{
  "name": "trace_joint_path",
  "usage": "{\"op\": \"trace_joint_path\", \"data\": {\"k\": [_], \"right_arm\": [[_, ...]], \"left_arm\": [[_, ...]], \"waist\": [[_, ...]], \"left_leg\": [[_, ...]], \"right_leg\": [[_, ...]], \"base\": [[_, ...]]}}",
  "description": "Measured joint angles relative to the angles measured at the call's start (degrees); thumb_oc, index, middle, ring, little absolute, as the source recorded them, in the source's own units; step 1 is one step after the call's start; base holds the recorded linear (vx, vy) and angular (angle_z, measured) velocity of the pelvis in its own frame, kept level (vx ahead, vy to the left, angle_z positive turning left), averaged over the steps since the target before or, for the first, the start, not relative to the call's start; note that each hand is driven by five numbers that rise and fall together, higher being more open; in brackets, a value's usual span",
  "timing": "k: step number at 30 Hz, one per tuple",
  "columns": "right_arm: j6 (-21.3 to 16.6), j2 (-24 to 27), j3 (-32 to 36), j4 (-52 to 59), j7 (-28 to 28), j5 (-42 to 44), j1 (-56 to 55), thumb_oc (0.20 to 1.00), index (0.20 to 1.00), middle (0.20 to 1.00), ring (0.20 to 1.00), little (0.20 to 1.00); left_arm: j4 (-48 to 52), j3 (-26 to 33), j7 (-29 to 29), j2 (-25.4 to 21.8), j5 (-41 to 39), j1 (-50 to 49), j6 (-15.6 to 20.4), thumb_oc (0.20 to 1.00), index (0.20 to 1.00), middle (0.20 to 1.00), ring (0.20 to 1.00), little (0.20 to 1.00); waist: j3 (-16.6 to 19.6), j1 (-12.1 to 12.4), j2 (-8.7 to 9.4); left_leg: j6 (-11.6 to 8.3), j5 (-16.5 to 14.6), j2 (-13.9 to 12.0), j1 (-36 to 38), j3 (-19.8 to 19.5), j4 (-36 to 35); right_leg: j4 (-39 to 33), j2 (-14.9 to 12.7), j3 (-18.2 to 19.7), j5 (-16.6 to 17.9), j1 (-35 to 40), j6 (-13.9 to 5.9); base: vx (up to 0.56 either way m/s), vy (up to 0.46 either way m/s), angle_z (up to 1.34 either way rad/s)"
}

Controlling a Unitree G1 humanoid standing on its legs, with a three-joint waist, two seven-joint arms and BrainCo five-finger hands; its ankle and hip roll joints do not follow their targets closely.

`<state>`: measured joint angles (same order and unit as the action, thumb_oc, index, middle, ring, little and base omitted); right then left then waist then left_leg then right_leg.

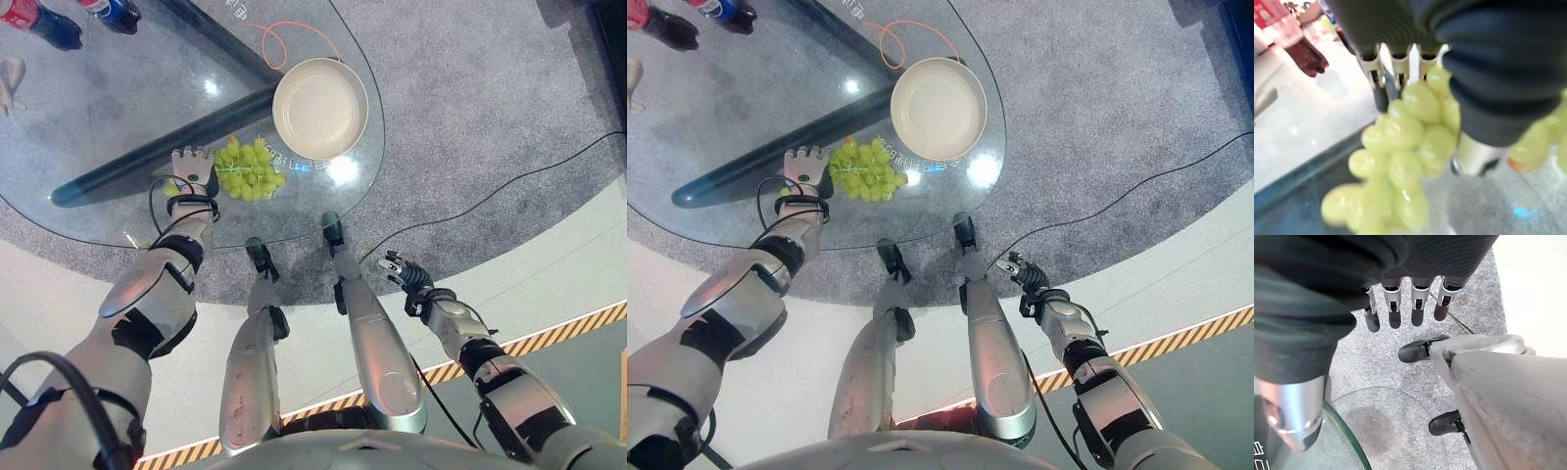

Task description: Pick up fruits into the plate

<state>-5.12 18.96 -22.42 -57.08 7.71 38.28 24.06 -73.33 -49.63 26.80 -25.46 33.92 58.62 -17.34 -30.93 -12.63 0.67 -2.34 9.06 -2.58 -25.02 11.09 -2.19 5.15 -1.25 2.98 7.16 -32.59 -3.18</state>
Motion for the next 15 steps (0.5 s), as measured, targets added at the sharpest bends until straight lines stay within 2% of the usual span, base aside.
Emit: {"op": "trace_joint_path", "data": {"k": [9, 15], "right_arm": [[0.1, 0.0, 0.0, 0.4, 0.0, 1.2, 0.1, 1.0, 1.0, 1.0, 1.0, 1.0], [0.0, 0.0, 0.1, 0.4, 0.1, 1.2, 0.2, 1.0, 1.0, 1.0, 1.0, 1.0]], "left_arm": [[-0.6, 0.1, 1.0, 0.0, 0.0, 0.1, 0.1, 0.2, 0.2, 0.2, 0.2, 0.2], [-0.7, 0.1, 1.0, -0.1, 0.0, 0.0, 0.2, 0.2, 0.2, 0.2, 0.2, 0.2]], "waist": [[0.1, 0.0, 0.16], [0.6, 0.0, 0.99]], "left_leg": [[0.01, 0.0, 0.0, -0.9, -0.1, 0.8], [0.02, 0.0, 0.0, -0.9, -0.1, 1.0]], "right_leg": [[0.9, 0.0, 0.1, 0.0, -0.9, 0.0], [1.0, 0.0, 0.2, 0.0, -0.9, 0.0]], "base": [[0.0, 0.0, 0.0], [0.0, 0.0, 0.0]]}}
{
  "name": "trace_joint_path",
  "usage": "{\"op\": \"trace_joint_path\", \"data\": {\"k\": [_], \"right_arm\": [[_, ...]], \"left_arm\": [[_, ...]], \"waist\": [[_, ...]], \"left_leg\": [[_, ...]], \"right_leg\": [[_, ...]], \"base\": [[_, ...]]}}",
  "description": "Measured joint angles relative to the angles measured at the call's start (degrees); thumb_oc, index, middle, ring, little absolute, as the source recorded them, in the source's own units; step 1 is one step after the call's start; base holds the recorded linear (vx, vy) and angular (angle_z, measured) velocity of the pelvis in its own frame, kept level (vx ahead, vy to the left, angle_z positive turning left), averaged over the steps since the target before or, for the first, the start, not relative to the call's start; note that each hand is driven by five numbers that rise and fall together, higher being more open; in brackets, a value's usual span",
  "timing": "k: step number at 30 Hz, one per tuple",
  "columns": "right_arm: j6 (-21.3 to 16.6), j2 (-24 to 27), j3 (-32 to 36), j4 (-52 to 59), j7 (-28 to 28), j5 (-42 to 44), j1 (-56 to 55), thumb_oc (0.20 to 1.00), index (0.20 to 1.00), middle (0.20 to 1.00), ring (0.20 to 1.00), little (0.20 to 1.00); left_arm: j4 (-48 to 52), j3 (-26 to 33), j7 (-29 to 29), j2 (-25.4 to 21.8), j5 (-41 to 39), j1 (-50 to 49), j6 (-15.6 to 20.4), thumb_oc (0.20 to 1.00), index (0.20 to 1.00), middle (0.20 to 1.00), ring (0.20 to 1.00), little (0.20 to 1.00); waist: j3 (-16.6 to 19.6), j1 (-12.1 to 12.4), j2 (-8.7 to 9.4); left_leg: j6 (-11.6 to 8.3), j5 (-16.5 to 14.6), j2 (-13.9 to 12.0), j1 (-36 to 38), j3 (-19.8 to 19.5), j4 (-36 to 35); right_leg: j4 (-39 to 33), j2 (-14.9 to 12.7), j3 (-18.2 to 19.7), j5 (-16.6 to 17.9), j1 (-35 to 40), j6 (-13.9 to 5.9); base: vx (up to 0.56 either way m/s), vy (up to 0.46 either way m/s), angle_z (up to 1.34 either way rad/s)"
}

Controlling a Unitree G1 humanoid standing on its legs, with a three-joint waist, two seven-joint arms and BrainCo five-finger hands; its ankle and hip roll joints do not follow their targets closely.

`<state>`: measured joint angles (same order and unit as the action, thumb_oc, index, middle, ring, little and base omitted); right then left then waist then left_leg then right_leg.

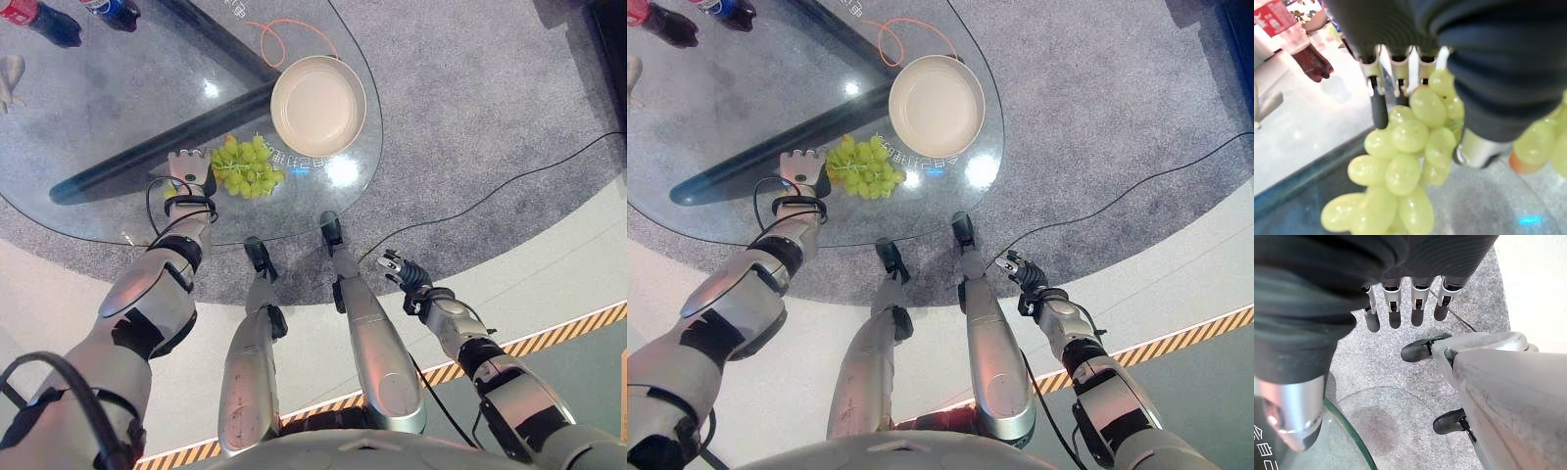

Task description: Pick up fruits into the plate

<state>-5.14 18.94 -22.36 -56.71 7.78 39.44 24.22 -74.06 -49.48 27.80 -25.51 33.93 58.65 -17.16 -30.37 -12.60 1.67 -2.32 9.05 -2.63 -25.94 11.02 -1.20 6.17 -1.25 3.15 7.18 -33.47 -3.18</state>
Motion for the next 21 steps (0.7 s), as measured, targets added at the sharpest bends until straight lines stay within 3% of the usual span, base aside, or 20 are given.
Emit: {"op": "trace_joint_path", "data": {"k": [11, 21], "right_arm": [[-0.2, -0.3, 0.0, -0.5, 0.3, 0.0, 0.3, 1.0, 1.0, 1.0, 1.0, 1.0], [0.0, -0.9, 0.1, -1.4, 0.2, -0.1, 0.1, 1.0, 1.0, 1.0, 1.0, 1.0]], "left_arm": [[-0.9, 0.4, 0.6, 0.0, -2.4, -1.7, 4.0, 0.2, 0.2, 0.2, 0.2, 0.2], [8.2, 4.4, 0.4, -3.4, -9.7, -3.1, 9.1, 0.2, 0.2, 0.2, 0.2, 0.2]], "waist": [[0.1, 0.3, 0.12], [0.0, 2.4, 0.07]], "left_leg": [[0.0, 0.0, 0.0, 2.7, -0.3, 0.2], [-0.01, 0.7, -0.1, 8.0, -1.2, -1.5]], "right_leg": [[0.0, -0.1, -0.2, 0.0, 3.0, 0.01], [-1.7, -0.1, -1.4, 0.1, 8.7, 0.1]], "base": [[0.0, 0.0, 0.0], [0.0, 0.007, 0.03]]}}
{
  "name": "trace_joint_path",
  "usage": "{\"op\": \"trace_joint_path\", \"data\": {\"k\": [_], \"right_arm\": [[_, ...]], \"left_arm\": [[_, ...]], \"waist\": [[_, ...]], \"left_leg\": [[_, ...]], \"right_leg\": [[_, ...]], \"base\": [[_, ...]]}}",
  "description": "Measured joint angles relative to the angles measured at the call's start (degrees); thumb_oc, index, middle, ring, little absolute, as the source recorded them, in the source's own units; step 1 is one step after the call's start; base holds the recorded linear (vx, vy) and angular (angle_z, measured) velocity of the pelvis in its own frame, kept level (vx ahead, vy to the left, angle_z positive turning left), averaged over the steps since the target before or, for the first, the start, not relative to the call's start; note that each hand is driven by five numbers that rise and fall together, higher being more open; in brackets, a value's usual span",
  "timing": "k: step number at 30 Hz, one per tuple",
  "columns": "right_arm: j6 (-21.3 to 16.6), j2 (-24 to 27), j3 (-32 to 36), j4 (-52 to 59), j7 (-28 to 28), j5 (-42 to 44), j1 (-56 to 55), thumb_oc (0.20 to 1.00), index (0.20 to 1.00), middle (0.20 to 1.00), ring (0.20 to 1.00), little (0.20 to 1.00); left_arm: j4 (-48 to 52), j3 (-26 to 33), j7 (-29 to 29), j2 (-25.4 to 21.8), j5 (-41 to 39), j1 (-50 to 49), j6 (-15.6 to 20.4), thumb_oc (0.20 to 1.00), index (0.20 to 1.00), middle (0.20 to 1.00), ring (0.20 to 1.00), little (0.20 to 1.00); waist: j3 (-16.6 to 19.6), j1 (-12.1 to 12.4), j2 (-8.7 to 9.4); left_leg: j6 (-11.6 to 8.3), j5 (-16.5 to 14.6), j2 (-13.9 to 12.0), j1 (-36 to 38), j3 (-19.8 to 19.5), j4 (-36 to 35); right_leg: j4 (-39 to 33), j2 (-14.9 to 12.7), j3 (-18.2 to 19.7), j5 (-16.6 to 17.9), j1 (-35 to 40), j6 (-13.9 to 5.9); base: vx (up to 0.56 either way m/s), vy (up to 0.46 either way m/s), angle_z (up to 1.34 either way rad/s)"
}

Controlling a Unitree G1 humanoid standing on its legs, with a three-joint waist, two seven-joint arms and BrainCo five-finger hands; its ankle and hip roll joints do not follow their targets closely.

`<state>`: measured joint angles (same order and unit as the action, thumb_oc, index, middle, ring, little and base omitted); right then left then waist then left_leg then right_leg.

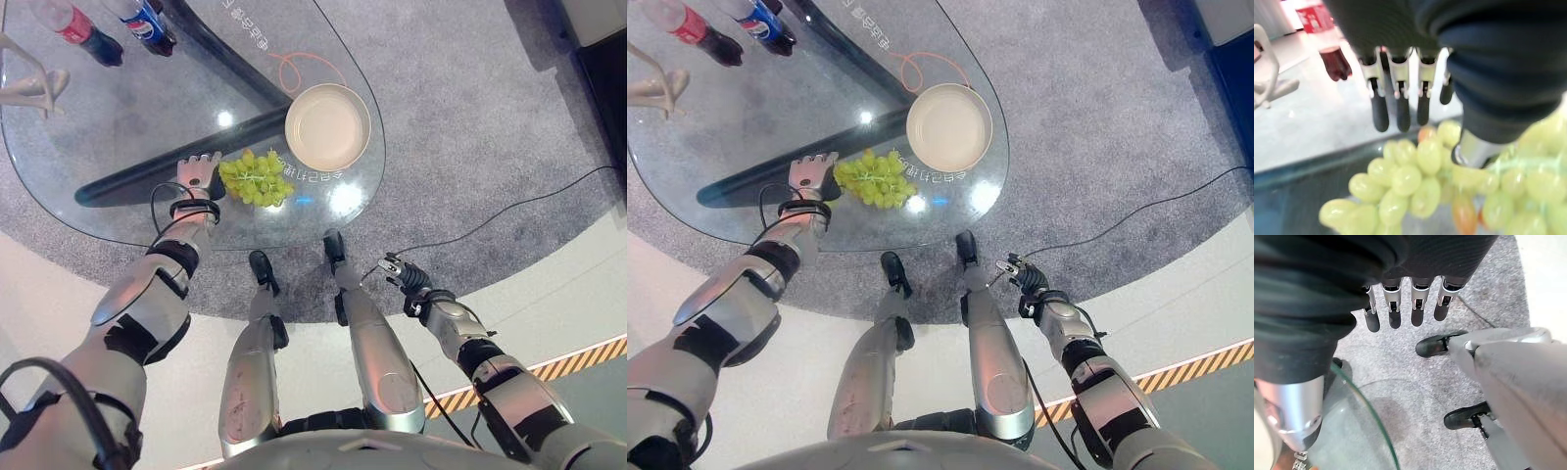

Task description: Pick up fruits into the plate

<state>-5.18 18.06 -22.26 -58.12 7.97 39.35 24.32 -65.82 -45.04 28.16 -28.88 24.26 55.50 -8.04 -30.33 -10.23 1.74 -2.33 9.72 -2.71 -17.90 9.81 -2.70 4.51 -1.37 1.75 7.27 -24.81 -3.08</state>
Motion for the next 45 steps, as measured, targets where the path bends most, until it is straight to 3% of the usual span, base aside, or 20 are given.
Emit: {"op": "trace_joint_path", "data": {"k": [10, 19, 20, 21, 22, 31, 45], "right_arm": [[-0.1, -1.0, 0.1, 0.0, 0.0, 0.0, -1.9, 1.0, 1.0, 1.0, 1.0, 1.0], [-0.2, -1.2, 1.7, 0.0, -0.3, -0.3, -3.1, 1.0, 1.0, 1.0, 1.0, 1.0], [-0.2, -1.2, 1.7, 0.0, -0.2, -0.3, -3.4, 1.0, 1.0, 1.0, 1.0, 1.0], [-0.2, -1.2, 1.7, -0.1, -0.2, -0.2, -3.5, 1.0, 1.0, 1.0, 1.0, 1.0], [-0.2, -1.2, 1.7, -0.1, -0.2, -0.2, -3.6, 1.0, 1.0, 1.0, 1.0, 1.0], [-0.5, -1.2, 1.5, 0.2, -0.1, 0.0, -3.6, 1.0, 1.0, 1.0, 1.0, 1.0], [-2.5, -1.1, 1.2, 3.4, -0.2, 1.2, -3.4, 1.0, 1.0, 1.0, 1.0, 1.0]], "left_arm": [[8.2, 4.2, -0.2, -4.5, -2.4, -2.6, 2.3, 0.2, 0.2, 0.2, 0.2, 0.2], [11.2, 4.9, -0.3, -5.2, -2.9, -5.3, 3.4, 0.2, 0.2, 0.2, 0.2, 0.2], [11.2, 4.9, -0.4, -5.2, -2.8, -5.3, 3.4, 0.407, 0.407, 0.407, 0.407, 0.407], [11.2, 4.8, -0.5, -5.2, -2.8, -5.3, 3.3, 0.934, 0.934, 0.934, 0.934, 0.934], [11.2, 4.8, -0.7, -5.2, -2.8, -5.3, 3.2, 1.0, 1.0, 1.0, 1.0, 1.0], [10.6, 4.0, -1.9, -3.7, -1.6, -4.9, 1.7, 1.0, 1.0, 1.0, 1.0, 1.0], [4.8, -2.3, -3.8, 0.8, -1.6, 1.2, -0.9, 1.0, 1.0, 1.0, 1.0, 1.0]], "waist": [[-0.1, 2.1, -0.37], [-0.1, 2.9, -0.84], [-0.1, 2.9, -0.84], [-0.1, 2.8, -0.85], [-0.1, 2.7, -0.85], [-0.1, 2.2, -0.86], [-0.2, -0.4, -0.87]], "left_leg": [[-0.38, 0.3, -0.1, 4.7, -1.8, -1.2], [-0.52, 0.5, -0.2, 5.3, -2.1, -1.8], [-0.53, 0.5, -0.3, 5.3, -2.0, -1.8], [-0.54, 0.5, -0.3, 5.3, -2.0, -1.8], [-0.54, 0.5, -0.3, 5.3, -2.0, -1.8], [-0.57, 0.5, -0.2, 2.9, -0.4, -1.8], [-0.64, 0.6, -0.3, -3.6, 1.7, -1.2]], "right_leg": [[-2.6, -0.1, -2.1, 0.1, 6.3, 0.14], [-2.7, -0.1, -2.4, 0.1, 6.8, 0.16], [-2.7, -0.1, -2.4, 0.1, 6.8, 0.17], [-2.8, 0.0, -2.4, 0.1, 6.7, 0.17], [-2.8, 0.0, -2.3, 0.1, 6.7, 0.18], [-2.4, 0.2, -0.7, 0.3, 3.3, 0.37], [0.0, 0.7, 1.6, 0.3, -5.1, 0.45]], "base": [[0.02, 0.001, 0.09], [0.0, -0.001, 0.02], [0.0, 0.0, 0.0], [0.0, 0.0, 0.0], [0.0, 0.0, 0.0], [-0.01, -0.034, -0.08], [-0.01, -0.04, -0.08]]}}
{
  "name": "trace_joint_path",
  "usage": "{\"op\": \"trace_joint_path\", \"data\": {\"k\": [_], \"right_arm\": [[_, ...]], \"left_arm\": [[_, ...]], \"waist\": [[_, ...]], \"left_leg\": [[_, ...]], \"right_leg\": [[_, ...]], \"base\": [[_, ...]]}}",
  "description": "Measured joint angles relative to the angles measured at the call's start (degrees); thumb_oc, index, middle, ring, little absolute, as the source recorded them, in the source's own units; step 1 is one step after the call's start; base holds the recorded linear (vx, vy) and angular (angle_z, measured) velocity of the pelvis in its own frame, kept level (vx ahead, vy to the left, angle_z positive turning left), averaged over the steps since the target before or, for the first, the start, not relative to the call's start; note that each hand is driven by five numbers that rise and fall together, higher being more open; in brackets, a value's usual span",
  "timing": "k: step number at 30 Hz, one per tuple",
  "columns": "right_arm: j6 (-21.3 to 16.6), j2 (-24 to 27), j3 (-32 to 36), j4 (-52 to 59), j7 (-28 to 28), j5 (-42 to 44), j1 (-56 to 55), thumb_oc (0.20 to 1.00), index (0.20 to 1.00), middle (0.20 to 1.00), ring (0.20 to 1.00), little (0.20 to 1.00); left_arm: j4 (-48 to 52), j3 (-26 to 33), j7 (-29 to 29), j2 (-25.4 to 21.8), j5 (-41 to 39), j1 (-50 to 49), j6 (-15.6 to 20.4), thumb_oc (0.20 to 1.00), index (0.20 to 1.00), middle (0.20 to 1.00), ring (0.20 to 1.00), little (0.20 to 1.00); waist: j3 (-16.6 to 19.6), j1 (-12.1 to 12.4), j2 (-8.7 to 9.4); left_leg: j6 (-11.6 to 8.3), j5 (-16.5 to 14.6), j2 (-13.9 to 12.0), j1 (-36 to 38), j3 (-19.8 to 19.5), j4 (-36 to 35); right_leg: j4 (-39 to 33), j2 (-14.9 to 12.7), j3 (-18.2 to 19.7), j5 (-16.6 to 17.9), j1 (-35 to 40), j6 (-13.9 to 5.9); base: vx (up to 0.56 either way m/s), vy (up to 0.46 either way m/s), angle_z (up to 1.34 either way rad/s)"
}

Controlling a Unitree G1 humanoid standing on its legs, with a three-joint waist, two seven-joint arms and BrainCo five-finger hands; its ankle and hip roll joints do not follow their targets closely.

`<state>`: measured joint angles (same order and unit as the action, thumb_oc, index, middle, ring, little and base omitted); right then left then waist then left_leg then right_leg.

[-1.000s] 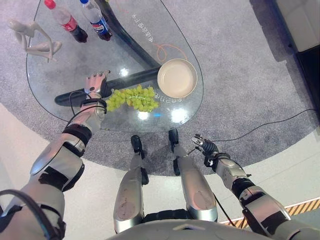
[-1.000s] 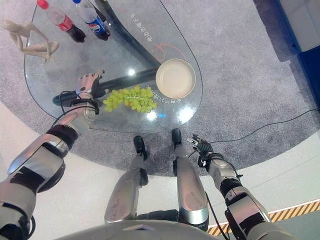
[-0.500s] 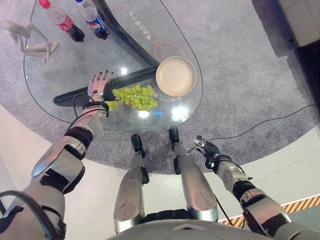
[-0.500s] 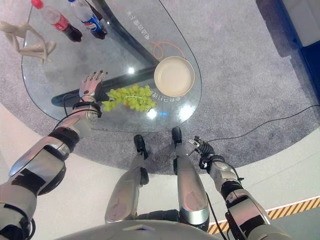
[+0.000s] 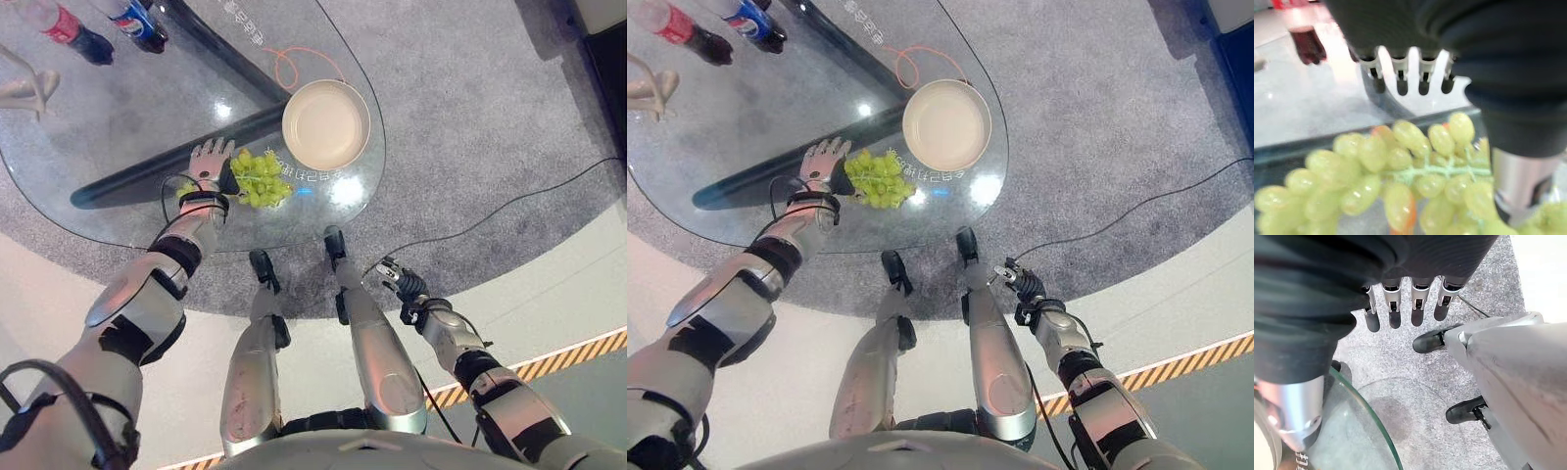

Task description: Pick up fruits into the plate

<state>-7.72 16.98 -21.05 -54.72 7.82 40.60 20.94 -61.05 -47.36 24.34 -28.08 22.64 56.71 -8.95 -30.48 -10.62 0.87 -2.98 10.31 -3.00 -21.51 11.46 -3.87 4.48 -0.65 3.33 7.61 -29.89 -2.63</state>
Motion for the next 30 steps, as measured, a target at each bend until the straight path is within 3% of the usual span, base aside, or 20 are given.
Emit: {"op": "trace_joint_path", "data": {"k": [12, 20, 21, 22, 30], "right_arm": [[-0.8, 0.1, -0.2, 3.0, 0.3, 3.7, 0.2, 1.0, 1.0, 1.0, 1.0, 1.0], [-1.1, 0.1, -0.2, 5.1, 0.3, 5.1, 0.2, 1.0, 1.0, 1.0, 1.0, 1.0], [-1.1, 0.1, -0.2, 5.6, 0.3, 5.4, 0.2, 1.0, 1.0, 1.0, 1.0, 1.0], [-1.2, 0.1, -0.2, 5.8, 0.3, 5.5, 0.3, 1.0, 1.0, 1.0, 1.0, 1.0], [-1.2, 0.1, -0.2, 6.5, 1.0, 5.6, 0.3, 1.0, 1.0, 1.0, 1.0, 1.0]], "left_arm": [[-5.7, -3.7, -0.3, 2.6, 7.2, 2.9, -6.2, 1.0, 1.0, 1.0, 1.0, 1.0], [-6.3, -4.8, -1.2, 2.7, 12.7, 3.4, -8.6, 1.0, 1.0, 1.0, 1.0, 1.0], [-6.6, -4.8, -1.2, 2.7, 13.5, 3.6, -8.7, 0.228, 0.228, 0.228, 0.228, 0.228], [-6.7, -4.8, -1.3, 2.7, 14.0, 3.7, -8.8, 0.2, 0.2, 0.2, 0.2, 0.2], [-9.7, -5.9, -1.6, 3.2, 18.6, 4.6, -10.1, 0.2, 0.2, 0.2, 0.2, 0.2]], "waist": [[0.0, -2.3, 0.1], [0.1, -2.4, 0.18], [0.1, -2.4, 0.19], [0.1, -2.4, 0.19], [0.1, -2.9, 0.33]], "left_leg": [[0.06, -0.1, -0.1, -5.1, 1.1, 1.8], [0.12, -0.2, 0.0, -6.4, 1.2, 1.8], [0.13, -0.2, 0.0, -6.6, 1.2, 1.8], [0.13, -0.2, 0.0, -6.6, 1.2, 1.8], [0.2, -0.3, 0.0, -6.9, 1.1, 2.0]], "right_leg": [[2.6, 0.2, 1.3, -0.5, -6.1, -0.48], [2.7, 0.2, 1.5, -0.5, -7.5, -0.46], [2.7, 0.2, 1.5, -0.4, -7.6, -0.41], [2.7, 0.2, 1.5, -0.2, -7.7, -0.15], [3.1, 0.2, 1.4, -0.3, -8.0, -0.16]], "base": [[-0.01, -0.03, -0.04], [0.0, 0.0, 0.0], [0.0, 0.0, 0.0], [0.0, 0.0, 0.0], [0.0, 0.0, 0.0]]}}
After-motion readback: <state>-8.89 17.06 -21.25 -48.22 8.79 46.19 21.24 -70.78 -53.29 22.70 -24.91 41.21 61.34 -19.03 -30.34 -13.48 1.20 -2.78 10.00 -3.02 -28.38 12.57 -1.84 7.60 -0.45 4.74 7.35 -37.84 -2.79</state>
